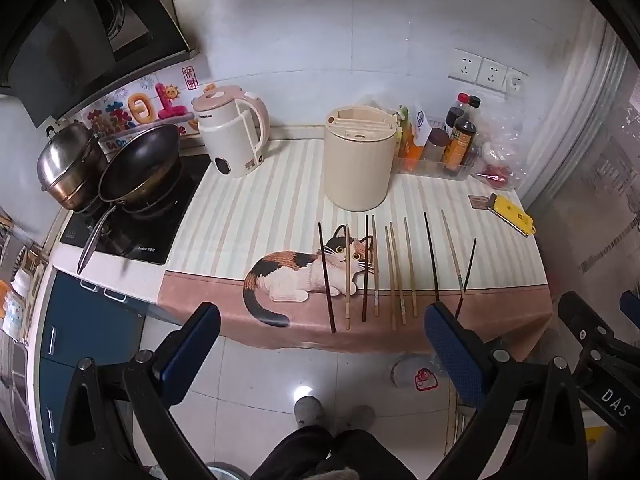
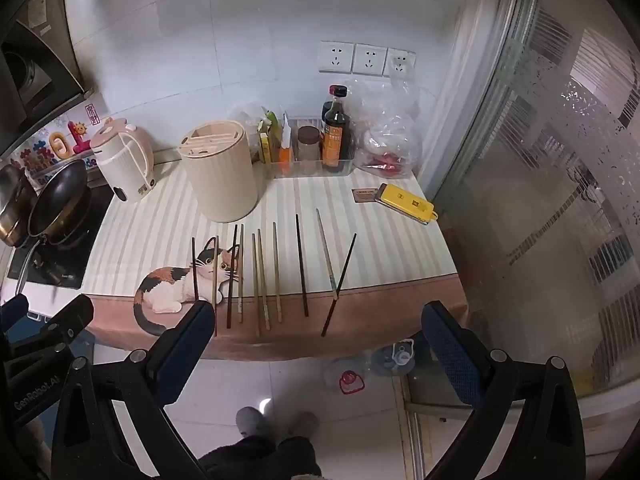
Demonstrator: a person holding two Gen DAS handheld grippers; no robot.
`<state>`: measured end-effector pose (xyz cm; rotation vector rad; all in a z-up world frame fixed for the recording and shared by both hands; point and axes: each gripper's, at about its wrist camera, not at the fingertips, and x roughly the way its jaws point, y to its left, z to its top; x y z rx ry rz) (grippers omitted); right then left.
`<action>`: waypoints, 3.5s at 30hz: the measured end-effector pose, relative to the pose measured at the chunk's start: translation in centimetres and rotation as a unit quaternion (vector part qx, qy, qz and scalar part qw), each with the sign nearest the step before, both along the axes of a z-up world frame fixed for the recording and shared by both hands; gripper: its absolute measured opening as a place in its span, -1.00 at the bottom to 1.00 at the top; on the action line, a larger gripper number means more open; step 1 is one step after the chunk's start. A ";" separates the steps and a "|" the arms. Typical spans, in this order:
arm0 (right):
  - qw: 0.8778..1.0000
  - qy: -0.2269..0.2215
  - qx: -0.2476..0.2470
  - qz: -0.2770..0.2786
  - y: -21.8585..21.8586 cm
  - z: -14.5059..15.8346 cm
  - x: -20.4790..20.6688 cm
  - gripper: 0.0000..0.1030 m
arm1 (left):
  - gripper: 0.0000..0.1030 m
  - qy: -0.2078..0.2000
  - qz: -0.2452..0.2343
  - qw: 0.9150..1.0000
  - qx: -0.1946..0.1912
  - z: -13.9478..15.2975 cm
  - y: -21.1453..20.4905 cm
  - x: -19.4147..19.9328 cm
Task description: Organize utensils
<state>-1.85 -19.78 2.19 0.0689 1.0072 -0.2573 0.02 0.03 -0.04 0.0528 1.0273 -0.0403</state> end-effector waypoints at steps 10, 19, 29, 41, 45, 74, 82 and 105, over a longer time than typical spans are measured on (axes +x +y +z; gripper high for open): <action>1.000 0.002 -0.008 0.001 0.2 0.2 0.0 1.00 | 1.00 -0.002 0.000 1.000 0.004 -0.1 0.1 -0.2; 1.000 0.000 -0.011 0.003 0.5 0.4 -0.7 1.00 | 1.00 -0.007 0.000 1.000 0.005 0.2 -0.2 -0.8; 1.000 -0.002 -0.009 0.005 0.8 0.9 -0.8 1.00 | 1.00 -0.009 0.000 1.000 0.008 1.4 0.1 -1.4; 1.000 -0.005 -0.008 0.003 0.8 1.2 -0.6 1.00 | 1.00 -0.015 -0.002 1.000 0.011 1.9 -0.4 -1.0; 1.000 -0.008 -0.007 0.001 0.7 1.6 -0.5 1.00 | 1.00 -0.015 -0.002 1.000 0.010 1.8 -0.5 -0.9; 1.000 -0.018 -0.010 0.002 0.4 1.6 -0.8 1.00 | 1.00 -0.022 -0.003 1.000 0.008 1.6 -0.7 -1.3; 1.000 -0.018 -0.008 0.003 0.3 1.6 -0.8 1.00 | 1.00 -0.025 -0.002 1.000 0.008 1.5 -1.0 -1.2; 0.999 -0.035 0.007 -0.002 -0.6 1.1 -0.6 1.00 | 1.00 -0.080 0.001 0.997 0.018 1.5 -2.0 -0.3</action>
